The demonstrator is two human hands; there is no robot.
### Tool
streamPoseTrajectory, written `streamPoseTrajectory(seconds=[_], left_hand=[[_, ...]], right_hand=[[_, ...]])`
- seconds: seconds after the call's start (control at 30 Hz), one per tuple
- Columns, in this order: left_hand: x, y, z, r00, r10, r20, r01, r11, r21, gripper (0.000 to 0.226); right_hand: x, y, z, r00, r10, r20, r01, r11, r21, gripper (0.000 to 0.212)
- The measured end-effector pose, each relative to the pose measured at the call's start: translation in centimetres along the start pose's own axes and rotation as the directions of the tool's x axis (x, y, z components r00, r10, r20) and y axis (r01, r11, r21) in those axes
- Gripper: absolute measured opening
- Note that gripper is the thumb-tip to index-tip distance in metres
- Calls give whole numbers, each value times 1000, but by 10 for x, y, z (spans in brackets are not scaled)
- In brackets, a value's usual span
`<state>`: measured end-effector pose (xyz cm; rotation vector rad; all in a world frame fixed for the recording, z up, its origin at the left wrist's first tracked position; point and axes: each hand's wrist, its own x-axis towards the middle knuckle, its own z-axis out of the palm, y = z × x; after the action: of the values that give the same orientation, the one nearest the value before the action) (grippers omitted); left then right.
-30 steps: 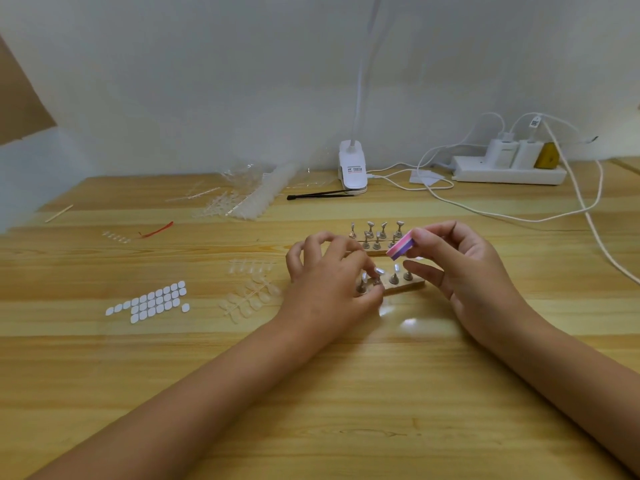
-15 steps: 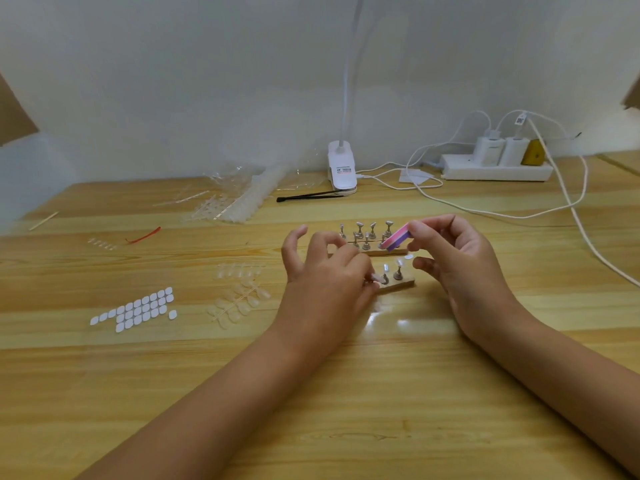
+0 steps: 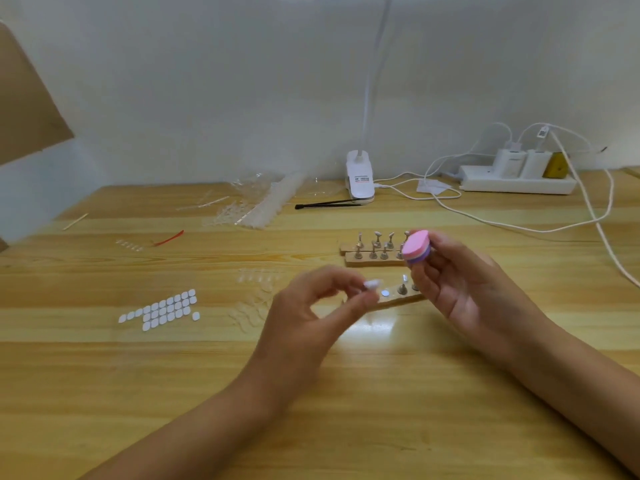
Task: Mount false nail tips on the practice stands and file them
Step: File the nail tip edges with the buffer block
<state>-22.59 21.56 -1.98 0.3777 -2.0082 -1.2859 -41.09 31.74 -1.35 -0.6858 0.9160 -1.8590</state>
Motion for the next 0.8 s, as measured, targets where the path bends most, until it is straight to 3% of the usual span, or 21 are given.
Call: streamPoseTrajectory(seconds=[0.33, 0.47, 0.8], left_hand=[[7, -15, -8, 994, -105, 17, 105, 994, 1, 10], [7, -17, -8, 992, -100, 78, 101, 995, 0, 10], [3, -17, -5, 994, 14, 105, -18, 999, 38, 8]], right_hand=[[-11, 12, 13, 991, 61, 118, -13, 928, -373, 43], [-12, 15, 15, 997, -36, 72, 61, 922, -383, 42], [-12, 13, 14, 998, -10, 58, 28, 944, -328, 13]])
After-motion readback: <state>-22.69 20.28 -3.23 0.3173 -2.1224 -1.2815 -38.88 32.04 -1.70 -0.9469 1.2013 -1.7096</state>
